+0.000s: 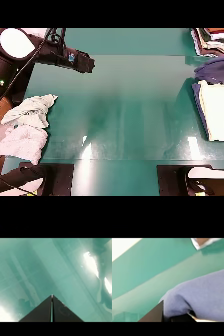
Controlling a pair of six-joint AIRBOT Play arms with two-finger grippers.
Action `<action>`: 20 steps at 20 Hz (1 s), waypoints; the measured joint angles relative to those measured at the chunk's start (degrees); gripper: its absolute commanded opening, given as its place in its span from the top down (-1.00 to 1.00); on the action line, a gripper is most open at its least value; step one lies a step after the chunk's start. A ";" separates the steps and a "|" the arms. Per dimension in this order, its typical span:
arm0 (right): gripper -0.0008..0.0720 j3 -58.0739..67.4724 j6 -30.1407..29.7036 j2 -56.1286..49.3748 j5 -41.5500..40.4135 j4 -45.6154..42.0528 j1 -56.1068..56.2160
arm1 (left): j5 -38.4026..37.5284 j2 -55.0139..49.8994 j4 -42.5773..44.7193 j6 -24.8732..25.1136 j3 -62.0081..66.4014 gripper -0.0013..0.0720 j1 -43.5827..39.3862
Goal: Fold the shirts.
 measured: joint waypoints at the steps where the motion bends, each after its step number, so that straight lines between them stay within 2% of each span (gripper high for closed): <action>1: 0.94 1.84 -0.13 0.00 1.29 0.24 -0.46 | 0.00 0.00 0.00 0.00 0.00 0.89 0.00; 6: 0.94 7.04 -0.46 0.04 10.62 0.46 -3.34 | -0.02 0.00 0.00 0.02 0.00 0.89 0.00; 10: 0.94 7.48 -0.46 0.74 18.38 -6.45 -5.18 | -0.48 0.00 0.02 0.02 0.00 0.89 0.00; 16: 0.92 -6.40 -0.44 8.50 22.36 -17.03 -9.14 | -1.64 0.00 0.07 0.09 -0.39 0.89 0.00; 17: 0.70 -10.08 -0.39 10.40 22.56 -18.71 -10.27 | -1.68 0.00 0.07 0.11 -0.44 0.89 0.00; 19: -0.08 -16.81 -0.42 14.16 22.88 -21.40 -12.70 | -1.77 0.00 0.09 0.13 -0.52 0.89 0.00; 20: -0.41 -20.28 -0.39 16.15 22.97 -22.82 -14.23 | -1.86 0.00 0.09 0.13 -0.55 0.89 0.00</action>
